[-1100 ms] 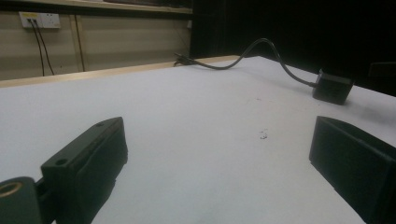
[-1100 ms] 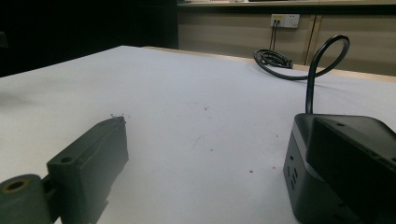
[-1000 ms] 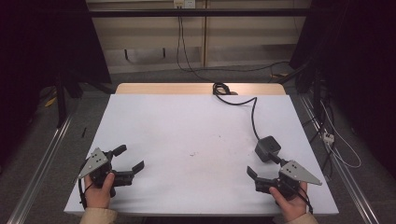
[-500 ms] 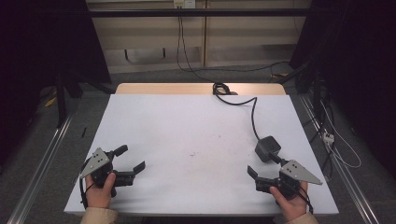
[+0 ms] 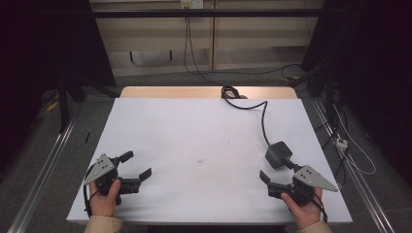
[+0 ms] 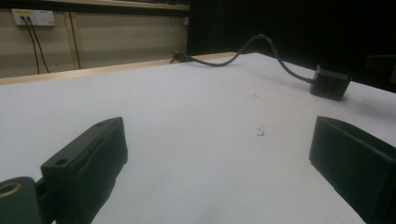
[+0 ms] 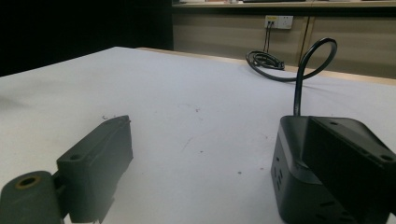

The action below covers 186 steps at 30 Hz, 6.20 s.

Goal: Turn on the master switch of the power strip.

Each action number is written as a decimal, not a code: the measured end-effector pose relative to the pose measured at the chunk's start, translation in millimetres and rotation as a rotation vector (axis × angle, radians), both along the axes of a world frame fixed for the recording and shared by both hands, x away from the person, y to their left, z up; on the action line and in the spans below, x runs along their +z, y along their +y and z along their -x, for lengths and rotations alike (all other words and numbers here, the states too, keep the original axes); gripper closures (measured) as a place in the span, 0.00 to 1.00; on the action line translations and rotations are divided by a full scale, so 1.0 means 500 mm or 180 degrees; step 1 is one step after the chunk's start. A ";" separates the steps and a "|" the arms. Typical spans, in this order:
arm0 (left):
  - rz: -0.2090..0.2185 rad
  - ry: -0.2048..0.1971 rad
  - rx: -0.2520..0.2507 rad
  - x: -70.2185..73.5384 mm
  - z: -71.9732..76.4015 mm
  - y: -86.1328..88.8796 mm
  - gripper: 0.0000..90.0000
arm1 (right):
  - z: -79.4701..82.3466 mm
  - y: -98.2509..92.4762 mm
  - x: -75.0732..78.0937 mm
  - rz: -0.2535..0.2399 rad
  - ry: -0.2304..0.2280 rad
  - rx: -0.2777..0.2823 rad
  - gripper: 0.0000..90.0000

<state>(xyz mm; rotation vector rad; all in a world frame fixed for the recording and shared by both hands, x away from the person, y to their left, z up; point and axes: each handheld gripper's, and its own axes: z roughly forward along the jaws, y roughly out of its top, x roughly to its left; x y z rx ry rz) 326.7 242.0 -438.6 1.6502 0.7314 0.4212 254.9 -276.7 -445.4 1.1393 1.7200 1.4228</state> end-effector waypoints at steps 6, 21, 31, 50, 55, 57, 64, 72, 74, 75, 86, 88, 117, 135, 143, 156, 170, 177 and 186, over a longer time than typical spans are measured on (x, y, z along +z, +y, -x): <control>0.0020 -0.0002 0.0018 0.000 0.000 0.001 0.04 | -0.003 -0.009 0.002 0.0007 0.0044 -0.0053 0.15; 0.0014 -0.0005 0.0036 0.000 0.000 0.001 0.04 | -0.020 -0.030 0.006 0.0019 0.0154 -0.0122 0.23; 0.0010 -0.0009 0.0029 0.000 -0.001 0.001 0.04 | -0.028 -0.041 0.010 0.0011 0.0186 -0.0126 0.28; -0.0006 -0.0022 0.0037 0.000 -0.002 0.002 0.04 | -0.046 -0.060 0.015 -0.0034 0.0238 -0.0190 0.37; 0.0000 -0.0017 0.0045 -0.001 -0.001 0.001 0.04 | -0.047 -0.064 0.018 -0.0036 0.0241 -0.0208 0.43; 0.0002 -0.0017 0.0045 -0.001 -0.001 0.001 0.04 | -0.047 -0.066 0.020 -0.0060 0.0246 -0.0227 0.45; 0.0005 -0.0018 0.0036 -0.001 -0.002 0.001 0.04 | -0.055 -0.074 0.020 -0.0058 0.0262 -0.0259 0.52; 0.0015 -0.0015 0.0042 -0.001 -0.001 0.001 0.04 | -0.059 -0.077 0.025 -0.0037 0.0277 -0.0281 0.58; 0.0014 -0.0015 0.0041 -0.001 -0.001 0.001 0.04 | -0.061 -0.079 0.025 -0.0025 0.0276 -0.0272 0.59; 0.0014 -0.0015 0.0041 -0.001 -0.001 0.001 0.04 | -0.062 -0.079 0.025 -0.0038 0.0280 -0.0281 0.60; 0.0004 -0.0020 0.0031 0.000 -0.001 0.001 0.04 | -0.073 -0.087 0.027 -0.0060 0.0317 -0.0305 0.70; 0.0006 -0.0019 0.0030 -0.001 -0.001 0.001 0.04 | -0.075 -0.089 0.026 -0.0051 0.0325 -0.0320 0.71; 0.0006 -0.0022 0.0007 -0.001 -0.001 0.000 0.04 | -0.090 -0.103 0.025 -0.0065 0.0473 -0.0407 0.87; 0.0019 -0.0023 0.0015 -0.001 -0.002 0.001 0.04 | -0.092 -0.105 0.026 -0.0001 0.0534 -0.0413 1.00; 0.0020 -0.0023 0.0012 -0.001 -0.001 0.001 0.04 | -0.094 -0.100 0.025 0.0064 0.0559 -0.0386 1.00; 0.0015 -0.0020 0.0006 -0.001 -0.002 0.001 0.04 | -0.095 -0.100 0.023 0.0088 0.0574 -0.0384 1.00; 0.0016 -0.0021 -0.0004 -0.001 -0.001 0.000 0.04 | -0.097 -0.098 0.019 0.0134 0.0565 -0.0407 1.00; 0.0010 -0.0024 -0.0006 -0.001 -0.001 0.000 0.04 | -0.097 -0.099 0.018 0.0113 0.0578 -0.0402 1.00; 0.0011 -0.0029 -0.0004 0.000 -0.001 0.000 0.04 | -0.096 -0.099 0.015 0.0076 0.0568 -0.0406 1.00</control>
